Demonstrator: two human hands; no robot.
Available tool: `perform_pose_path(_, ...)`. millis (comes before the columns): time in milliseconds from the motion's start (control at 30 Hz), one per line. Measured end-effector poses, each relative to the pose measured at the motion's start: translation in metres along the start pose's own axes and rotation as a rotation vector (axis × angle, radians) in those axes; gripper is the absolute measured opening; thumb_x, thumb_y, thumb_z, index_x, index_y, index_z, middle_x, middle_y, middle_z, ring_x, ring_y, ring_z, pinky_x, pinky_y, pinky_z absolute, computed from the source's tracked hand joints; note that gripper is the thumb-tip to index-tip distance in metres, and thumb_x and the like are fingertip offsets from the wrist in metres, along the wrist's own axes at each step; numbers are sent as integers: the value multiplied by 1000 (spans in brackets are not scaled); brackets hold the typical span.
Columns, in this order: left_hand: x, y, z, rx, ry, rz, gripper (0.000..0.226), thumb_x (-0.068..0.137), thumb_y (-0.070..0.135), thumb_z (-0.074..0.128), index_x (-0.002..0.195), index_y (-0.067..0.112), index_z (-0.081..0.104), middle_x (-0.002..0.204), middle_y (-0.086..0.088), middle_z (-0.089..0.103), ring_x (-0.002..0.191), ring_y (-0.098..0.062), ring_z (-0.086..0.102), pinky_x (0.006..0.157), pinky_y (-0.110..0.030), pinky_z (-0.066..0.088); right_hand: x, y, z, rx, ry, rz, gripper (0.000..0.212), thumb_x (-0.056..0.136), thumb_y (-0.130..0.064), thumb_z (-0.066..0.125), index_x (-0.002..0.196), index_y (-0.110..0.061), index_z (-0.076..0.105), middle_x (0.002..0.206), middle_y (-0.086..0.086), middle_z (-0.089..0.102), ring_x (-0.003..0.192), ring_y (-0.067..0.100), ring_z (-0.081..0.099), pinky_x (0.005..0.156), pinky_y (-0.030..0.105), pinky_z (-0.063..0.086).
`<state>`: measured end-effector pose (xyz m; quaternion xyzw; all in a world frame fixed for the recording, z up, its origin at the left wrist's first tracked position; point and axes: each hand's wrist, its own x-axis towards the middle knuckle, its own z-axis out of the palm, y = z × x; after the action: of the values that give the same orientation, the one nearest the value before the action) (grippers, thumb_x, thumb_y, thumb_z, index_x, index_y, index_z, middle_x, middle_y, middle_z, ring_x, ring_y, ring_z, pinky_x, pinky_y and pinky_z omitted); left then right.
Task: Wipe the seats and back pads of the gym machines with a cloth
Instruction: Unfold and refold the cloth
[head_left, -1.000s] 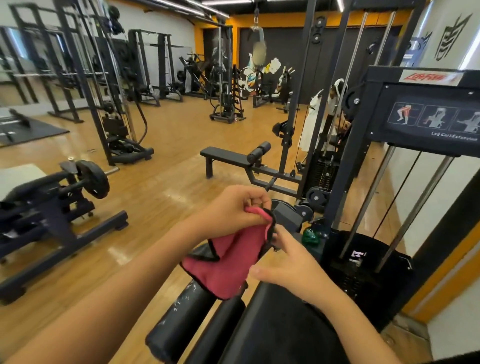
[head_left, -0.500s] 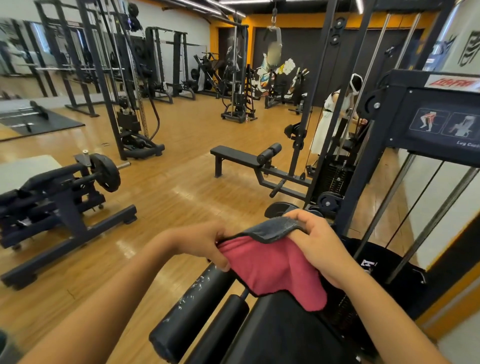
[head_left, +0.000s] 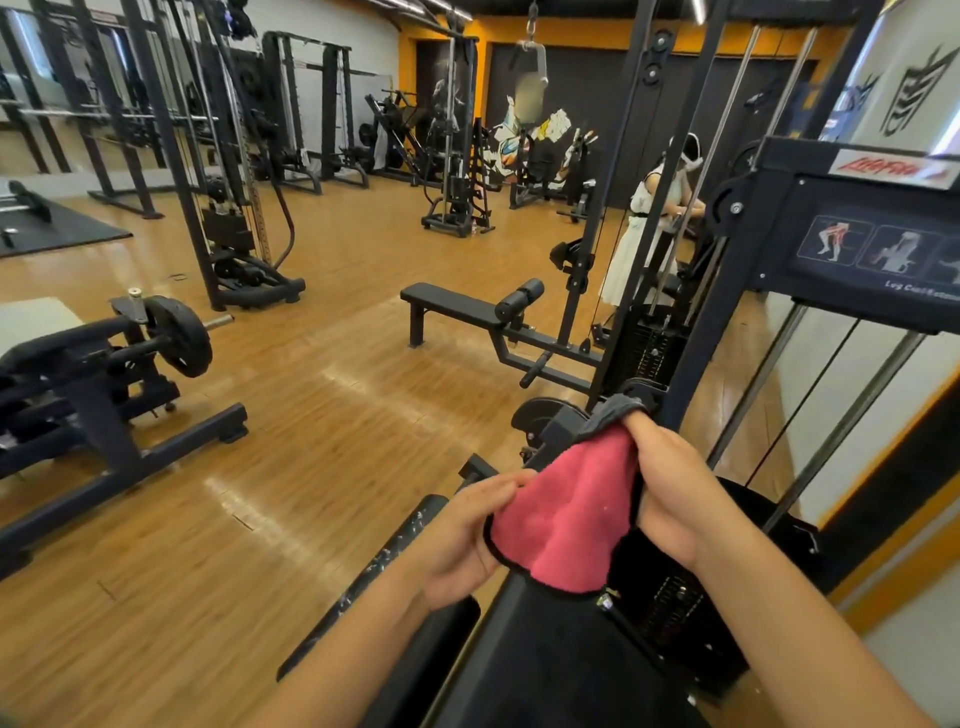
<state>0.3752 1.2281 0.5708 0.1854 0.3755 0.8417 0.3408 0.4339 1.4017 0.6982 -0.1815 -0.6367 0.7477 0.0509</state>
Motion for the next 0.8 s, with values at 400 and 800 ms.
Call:
perform_pose_path(400,6,68,27,776,54,400,75,90,-1,71,152,32,45,102,-9,70,89,-37,69,83,-57,58,-31,-28,-65,-445,-276,-832,63,82,29,44,96,-24,75,101,-2,67,100,18,63,83,22,50)
perform_pose_path(800,38,28,62,548,-108,171,33,84,27,69,107,5,78,98,-13,74,94,-25,71,79,-31,56,-39,-18,-120,-308,89,-439,29,100,-5,46,101,-26,67,90,-2,71,87,19,67,62,29,53)
